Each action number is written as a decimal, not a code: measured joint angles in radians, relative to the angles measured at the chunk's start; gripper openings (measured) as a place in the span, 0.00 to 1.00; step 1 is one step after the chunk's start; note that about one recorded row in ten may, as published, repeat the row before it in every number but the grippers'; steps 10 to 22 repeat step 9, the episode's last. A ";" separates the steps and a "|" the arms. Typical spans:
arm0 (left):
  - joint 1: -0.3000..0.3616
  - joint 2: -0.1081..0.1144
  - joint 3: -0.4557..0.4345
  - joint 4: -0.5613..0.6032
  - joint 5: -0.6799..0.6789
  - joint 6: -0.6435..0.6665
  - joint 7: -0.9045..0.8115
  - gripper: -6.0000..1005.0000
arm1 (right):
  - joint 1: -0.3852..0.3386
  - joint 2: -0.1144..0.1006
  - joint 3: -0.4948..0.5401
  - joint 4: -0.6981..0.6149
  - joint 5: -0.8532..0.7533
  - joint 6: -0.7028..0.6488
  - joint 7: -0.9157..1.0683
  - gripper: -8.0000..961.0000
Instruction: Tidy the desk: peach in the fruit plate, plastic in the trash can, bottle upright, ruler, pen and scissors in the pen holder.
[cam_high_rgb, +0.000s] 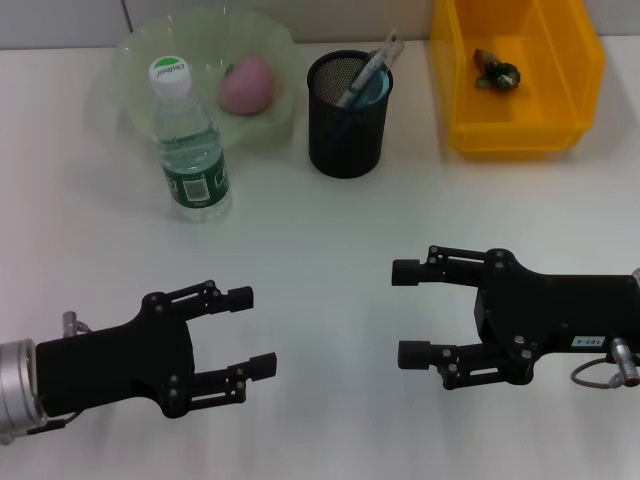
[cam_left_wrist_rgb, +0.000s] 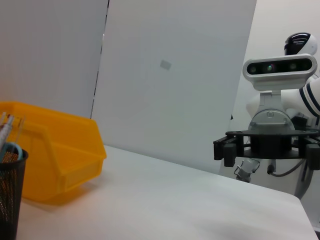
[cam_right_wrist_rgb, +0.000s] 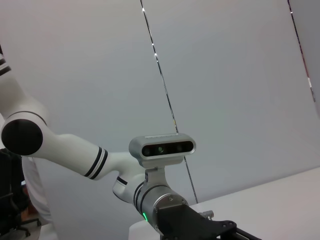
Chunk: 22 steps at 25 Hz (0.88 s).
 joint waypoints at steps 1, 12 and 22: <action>0.000 0.000 0.000 0.000 0.000 0.000 0.000 0.77 | 0.000 0.000 0.000 0.000 0.000 0.000 0.000 0.86; -0.004 -0.002 -0.001 0.000 0.000 -0.007 0.000 0.77 | 0.001 0.001 0.000 0.000 0.001 -0.001 0.000 0.86; -0.004 -0.002 -0.001 0.000 0.000 -0.007 0.000 0.77 | 0.001 0.001 0.000 0.000 0.001 -0.001 0.000 0.86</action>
